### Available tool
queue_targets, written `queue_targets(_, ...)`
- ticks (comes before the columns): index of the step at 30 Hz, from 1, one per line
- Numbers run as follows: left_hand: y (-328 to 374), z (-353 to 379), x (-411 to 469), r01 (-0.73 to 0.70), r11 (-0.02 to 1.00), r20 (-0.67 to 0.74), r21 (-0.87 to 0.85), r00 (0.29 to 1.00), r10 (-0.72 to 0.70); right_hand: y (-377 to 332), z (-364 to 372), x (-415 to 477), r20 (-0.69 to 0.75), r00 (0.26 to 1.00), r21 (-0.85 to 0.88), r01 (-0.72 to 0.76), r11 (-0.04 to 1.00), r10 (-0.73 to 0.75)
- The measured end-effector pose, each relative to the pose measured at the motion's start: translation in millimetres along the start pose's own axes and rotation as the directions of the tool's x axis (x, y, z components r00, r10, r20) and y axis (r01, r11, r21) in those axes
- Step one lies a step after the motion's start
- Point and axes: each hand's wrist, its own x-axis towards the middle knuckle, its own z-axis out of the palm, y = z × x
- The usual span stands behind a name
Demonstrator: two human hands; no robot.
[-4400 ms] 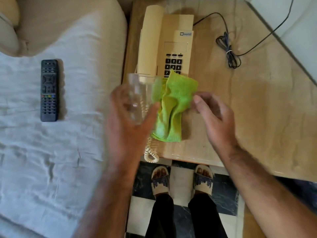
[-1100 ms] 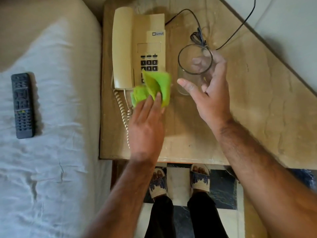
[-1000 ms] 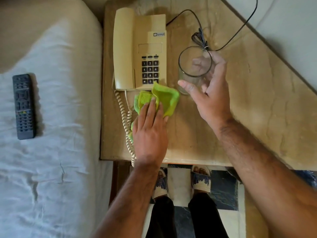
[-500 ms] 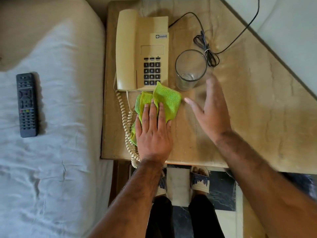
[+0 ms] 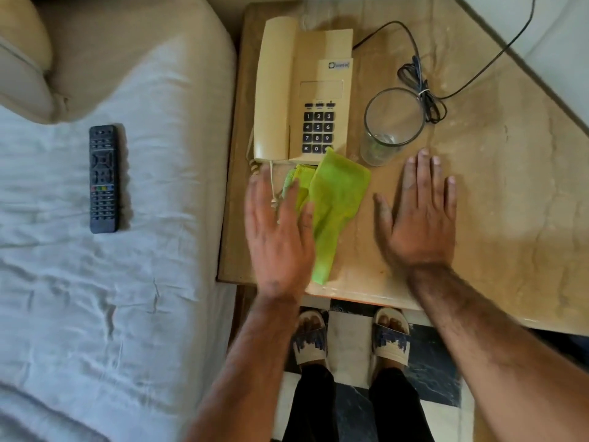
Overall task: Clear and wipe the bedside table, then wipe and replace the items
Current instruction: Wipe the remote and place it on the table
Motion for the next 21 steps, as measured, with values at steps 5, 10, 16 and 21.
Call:
queue_targets(5,-98,-78,45,0.369,0.919,-0.224,0.138,0.916,-0.334,0,-1,0,-0.013,1.000,0.004,0.005,1.000,-0.005)
queue_targets(10,-181,-123,78,0.577,0.786,-0.039,0.222,0.811,-0.584,0,0,-1,-0.018,1.000,0.006,0.004,1.000,-0.003)
queue_targets(16,-171,-113,67,0.549,0.822,-0.063,0.152,0.835,-0.546,-3,-1,-2,-0.018,1.000,0.039,-0.008,0.999,0.009)
queue_targets(21,-91,-95,17,0.458,0.859,-0.133,-0.229,0.859,-0.494,-5,-12,-4,0.025,0.999,0.096,-0.030,0.995,0.028)
